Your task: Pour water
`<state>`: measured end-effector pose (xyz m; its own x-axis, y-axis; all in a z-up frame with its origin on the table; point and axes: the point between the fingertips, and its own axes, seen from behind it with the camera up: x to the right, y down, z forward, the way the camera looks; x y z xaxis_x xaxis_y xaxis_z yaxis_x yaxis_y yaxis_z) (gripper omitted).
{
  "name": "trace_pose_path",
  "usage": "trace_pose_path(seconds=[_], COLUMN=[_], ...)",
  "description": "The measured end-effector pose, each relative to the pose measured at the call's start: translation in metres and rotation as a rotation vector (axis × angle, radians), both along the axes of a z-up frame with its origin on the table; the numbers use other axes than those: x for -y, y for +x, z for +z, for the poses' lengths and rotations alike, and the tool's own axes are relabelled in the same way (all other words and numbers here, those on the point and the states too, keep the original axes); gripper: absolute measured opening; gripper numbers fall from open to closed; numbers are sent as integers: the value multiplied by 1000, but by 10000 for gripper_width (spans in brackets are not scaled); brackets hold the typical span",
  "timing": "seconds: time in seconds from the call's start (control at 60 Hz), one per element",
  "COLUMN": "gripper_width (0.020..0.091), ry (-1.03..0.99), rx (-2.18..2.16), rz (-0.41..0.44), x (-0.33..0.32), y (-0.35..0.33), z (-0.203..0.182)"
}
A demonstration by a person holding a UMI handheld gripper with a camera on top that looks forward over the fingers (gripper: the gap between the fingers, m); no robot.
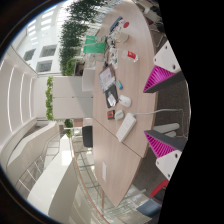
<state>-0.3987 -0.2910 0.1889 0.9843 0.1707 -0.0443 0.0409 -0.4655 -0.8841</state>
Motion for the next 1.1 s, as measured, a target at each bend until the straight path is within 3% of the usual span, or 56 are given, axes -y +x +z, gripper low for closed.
trace_pose_path(seconds=[0.483,0.683,0.783,0.95,1.1], gripper_width=[833,837,835,834,829], ry=[-9,17,157,134,144], rx=[-7,0,49,13,-9], rz=[-64,-136,-127,-237,-265], x=[-33,-79,-118,-187,-240], y=[34,116,162,242,288], z=[-25,-40,-38,-95,-116])
